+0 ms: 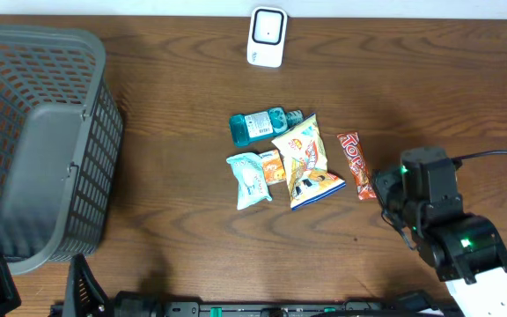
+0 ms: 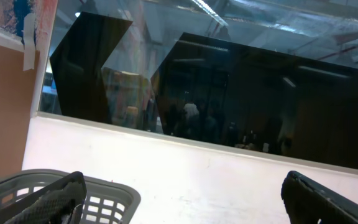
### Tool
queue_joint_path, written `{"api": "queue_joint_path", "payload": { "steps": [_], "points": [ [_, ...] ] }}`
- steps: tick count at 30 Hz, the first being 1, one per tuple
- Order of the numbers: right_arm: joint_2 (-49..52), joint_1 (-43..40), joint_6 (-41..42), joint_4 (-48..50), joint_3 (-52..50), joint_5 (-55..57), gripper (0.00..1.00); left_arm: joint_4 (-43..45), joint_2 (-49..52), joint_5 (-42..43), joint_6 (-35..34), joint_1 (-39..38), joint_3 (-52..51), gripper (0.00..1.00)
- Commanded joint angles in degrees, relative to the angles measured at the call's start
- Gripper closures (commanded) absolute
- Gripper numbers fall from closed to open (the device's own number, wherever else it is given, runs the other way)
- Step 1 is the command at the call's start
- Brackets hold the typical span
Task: Scan the item barcode
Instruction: 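Close the right gripper on the candy bar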
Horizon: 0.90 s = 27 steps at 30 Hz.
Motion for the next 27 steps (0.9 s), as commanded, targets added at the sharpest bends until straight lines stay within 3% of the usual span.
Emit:
{"api": "queue_joint_path", "payload": {
  "steps": [1, 3, 6, 9, 14, 17, 19, 21, 27],
  "points": [
    [1.2, -0.2, -9.6, 0.0, -2.5, 4.4, 0.01, 0.8, -0.1, -0.3, 0.7, -0.1, -0.1, 0.02],
    [3.0, -0.1, -13.2, 3.2, -4.0, 3.7, 0.01, 0.8, -0.1, -0.3, 0.7, -0.1, -0.1, 0.02],
    [7.6, 0.4, -36.3, 13.5, -5.4, 1.3, 0.01, 0.8, -0.1, -0.3, 0.7, -0.1, -0.1, 0.02],
    [14.7, 0.5, -49.3, 17.9, -5.0, 1.4, 0.01, 0.8, -0.1, -0.3, 0.7, -0.1, -0.1, 0.02],
    [28.2, 0.5, -62.4, 23.3, -3.5, 1.6, 0.02, 0.7, -0.1, -0.3, 0.7, -0.1, -0.1, 0.02],
    [33.5, 0.5, -69.9, 25.4, -3.1, 1.6, 0.18, 0.7, -0.1, -0.3, 0.7, -0.1, -0.1, 0.02],
    [35.5, 0.5, -74.3, 25.6, -3.1, 1.9, 0.21, 0.7, -0.1, -0.3, 0.7, -0.1, -0.1, 0.02],
    [36.6, 0.5, -78.9, 25.6, -3.1, 4.4, 0.19, 0.7, -0.1, -0.3, 0.7, -0.1, -0.1, 0.02],
    [36.9, -0.3, -79.2, 28.3, -3.1, 8.8, 0.13, 0.7, -0.1, -0.3, 0.7, -0.1, -0.1, 0.02]
  ]
}}
